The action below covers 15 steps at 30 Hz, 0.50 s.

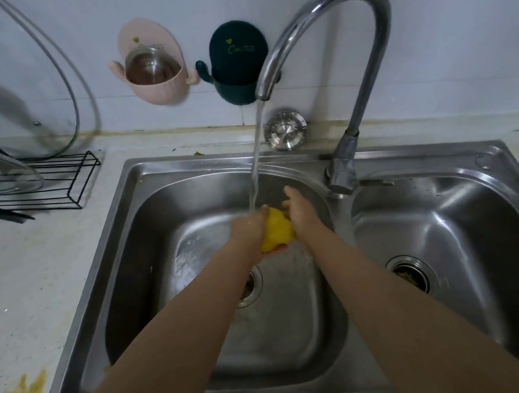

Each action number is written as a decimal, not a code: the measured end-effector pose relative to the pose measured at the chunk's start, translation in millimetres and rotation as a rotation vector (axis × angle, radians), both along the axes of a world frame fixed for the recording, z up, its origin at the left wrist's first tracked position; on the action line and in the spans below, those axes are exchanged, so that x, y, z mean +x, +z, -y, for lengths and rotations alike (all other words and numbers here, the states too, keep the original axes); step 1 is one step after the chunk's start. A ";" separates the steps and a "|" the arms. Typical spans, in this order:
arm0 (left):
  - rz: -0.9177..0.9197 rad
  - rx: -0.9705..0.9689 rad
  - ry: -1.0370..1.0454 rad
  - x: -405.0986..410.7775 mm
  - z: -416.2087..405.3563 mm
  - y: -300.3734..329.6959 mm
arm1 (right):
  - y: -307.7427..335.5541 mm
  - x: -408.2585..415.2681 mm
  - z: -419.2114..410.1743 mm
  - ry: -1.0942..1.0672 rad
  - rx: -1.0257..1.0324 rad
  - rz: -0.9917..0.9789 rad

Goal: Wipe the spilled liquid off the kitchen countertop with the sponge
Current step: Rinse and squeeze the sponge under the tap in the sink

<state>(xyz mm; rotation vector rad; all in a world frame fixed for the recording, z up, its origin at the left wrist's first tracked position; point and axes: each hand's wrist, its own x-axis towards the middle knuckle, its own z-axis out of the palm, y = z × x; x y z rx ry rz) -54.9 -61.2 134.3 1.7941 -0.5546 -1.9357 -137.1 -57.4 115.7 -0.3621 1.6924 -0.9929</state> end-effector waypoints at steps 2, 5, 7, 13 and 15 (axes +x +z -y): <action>-0.043 0.003 0.046 -9.0 -2.7 2.6 | -1.8 -21.9 -6.0 -0.198 -0.064 -0.227; -0.100 -0.015 0.072 -26.0 -5.3 4.9 | 9.0 -51.1 -17.7 -0.416 -0.082 -0.423; -0.093 -0.015 0.059 -34.8 -5.3 7.8 | 10.2 -69.6 -20.3 -0.471 -0.065 -0.456; -0.029 -0.039 0.031 -35.9 -1.2 7.4 | 16.5 -92.3 -16.4 -0.358 -0.007 -0.486; -0.008 -0.035 0.050 -32.0 1.8 5.9 | 20.1 -100.0 -11.5 -0.305 -0.011 -0.512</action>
